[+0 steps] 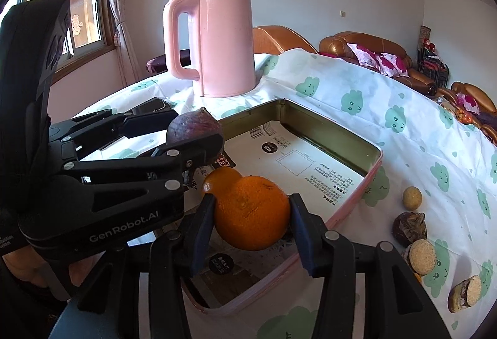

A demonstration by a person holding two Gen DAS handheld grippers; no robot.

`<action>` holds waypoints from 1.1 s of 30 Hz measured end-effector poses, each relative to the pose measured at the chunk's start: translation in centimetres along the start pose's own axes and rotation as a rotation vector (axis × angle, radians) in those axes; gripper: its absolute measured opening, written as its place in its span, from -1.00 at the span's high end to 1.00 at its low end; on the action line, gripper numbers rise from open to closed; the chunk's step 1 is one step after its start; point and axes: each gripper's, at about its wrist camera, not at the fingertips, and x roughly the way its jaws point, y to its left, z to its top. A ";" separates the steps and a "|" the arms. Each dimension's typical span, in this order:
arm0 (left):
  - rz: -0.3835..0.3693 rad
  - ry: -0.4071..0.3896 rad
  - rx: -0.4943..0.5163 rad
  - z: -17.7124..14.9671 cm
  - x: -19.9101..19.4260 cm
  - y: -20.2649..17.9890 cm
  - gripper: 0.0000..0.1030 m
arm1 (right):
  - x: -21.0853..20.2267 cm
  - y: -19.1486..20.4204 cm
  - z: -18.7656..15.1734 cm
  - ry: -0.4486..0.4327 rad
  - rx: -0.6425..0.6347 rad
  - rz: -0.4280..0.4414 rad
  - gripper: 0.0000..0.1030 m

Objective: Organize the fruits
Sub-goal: 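Release the purple fruit from the left tool while the right tool drops the orange into the tin, then grasp the round tan cake with the right tool while the left tool grasps an orange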

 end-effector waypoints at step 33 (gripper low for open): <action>-0.243 0.043 0.161 0.0 -1.0 -15.5 -0.69 | -10.2 -17.7 -7.9 0.005 0.367 -0.397 -0.20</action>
